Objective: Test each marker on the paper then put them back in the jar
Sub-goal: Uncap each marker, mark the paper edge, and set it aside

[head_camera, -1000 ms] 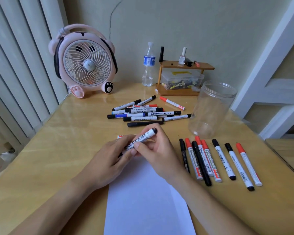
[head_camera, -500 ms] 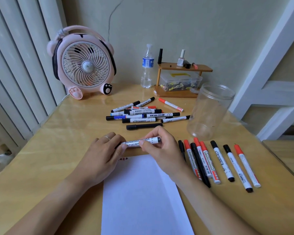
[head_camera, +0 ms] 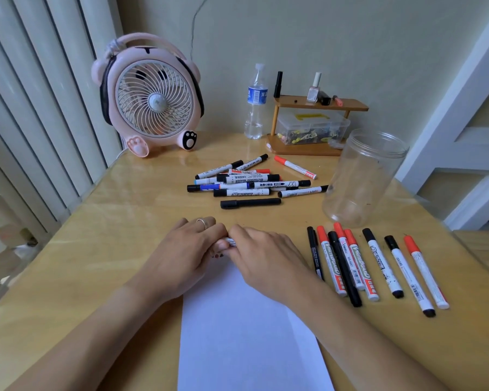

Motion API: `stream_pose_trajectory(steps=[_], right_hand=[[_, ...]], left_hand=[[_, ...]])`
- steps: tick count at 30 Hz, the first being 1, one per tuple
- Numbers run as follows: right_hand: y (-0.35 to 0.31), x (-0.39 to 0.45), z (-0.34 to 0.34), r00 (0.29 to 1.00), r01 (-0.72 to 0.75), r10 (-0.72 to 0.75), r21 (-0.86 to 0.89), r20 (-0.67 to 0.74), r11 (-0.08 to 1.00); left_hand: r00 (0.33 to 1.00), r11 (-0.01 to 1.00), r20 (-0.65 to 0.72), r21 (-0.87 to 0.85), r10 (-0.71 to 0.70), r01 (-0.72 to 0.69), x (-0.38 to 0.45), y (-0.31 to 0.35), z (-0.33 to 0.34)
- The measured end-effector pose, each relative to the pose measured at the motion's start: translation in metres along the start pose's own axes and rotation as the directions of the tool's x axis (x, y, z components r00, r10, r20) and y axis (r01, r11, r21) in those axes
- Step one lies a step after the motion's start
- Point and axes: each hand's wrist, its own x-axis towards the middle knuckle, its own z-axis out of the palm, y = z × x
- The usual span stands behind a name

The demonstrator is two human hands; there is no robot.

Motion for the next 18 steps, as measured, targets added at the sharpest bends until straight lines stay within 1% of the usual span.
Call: stream_pose_trajectory(steps=[3,6,8,10,14,18], right_hand=[[0.002,-0.001,0.002,0.999,0.039,-0.038,-0.019,0.018,0.999],[0.007,-0.002,0.006,0.993,0.087,-0.090,-0.048,-0.073,0.995],[0.009,-0.001,0.012,0.987,0.081,-0.093,-0.092,-0.133,0.992],[0.008,-0.002,0.016,0.987,0.064,-0.078,-0.101,-0.138,0.993],[0.005,-0.001,0.015,0.986,0.028,-0.046,-0.112,-0.159,0.993],[0.002,-0.001,0.015,0.986,0.013,-0.037,-0.150,-0.163,0.989]], left_hand=[[0.999,0.999,0.033,-0.033,0.012,-0.011,0.001,0.001,-0.004],[0.993,0.982,0.114,-0.191,0.019,0.003,0.000,-0.001,-0.006],[0.988,0.962,0.150,-0.273,0.023,0.019,-0.001,-0.002,-0.007],[0.988,0.957,0.153,-0.291,0.026,0.020,-0.001,-0.003,-0.006],[0.990,0.963,0.134,-0.268,0.044,-0.006,0.000,-0.004,-0.006],[0.988,0.938,0.151,-0.345,0.018,0.036,-0.002,-0.006,-0.009]])
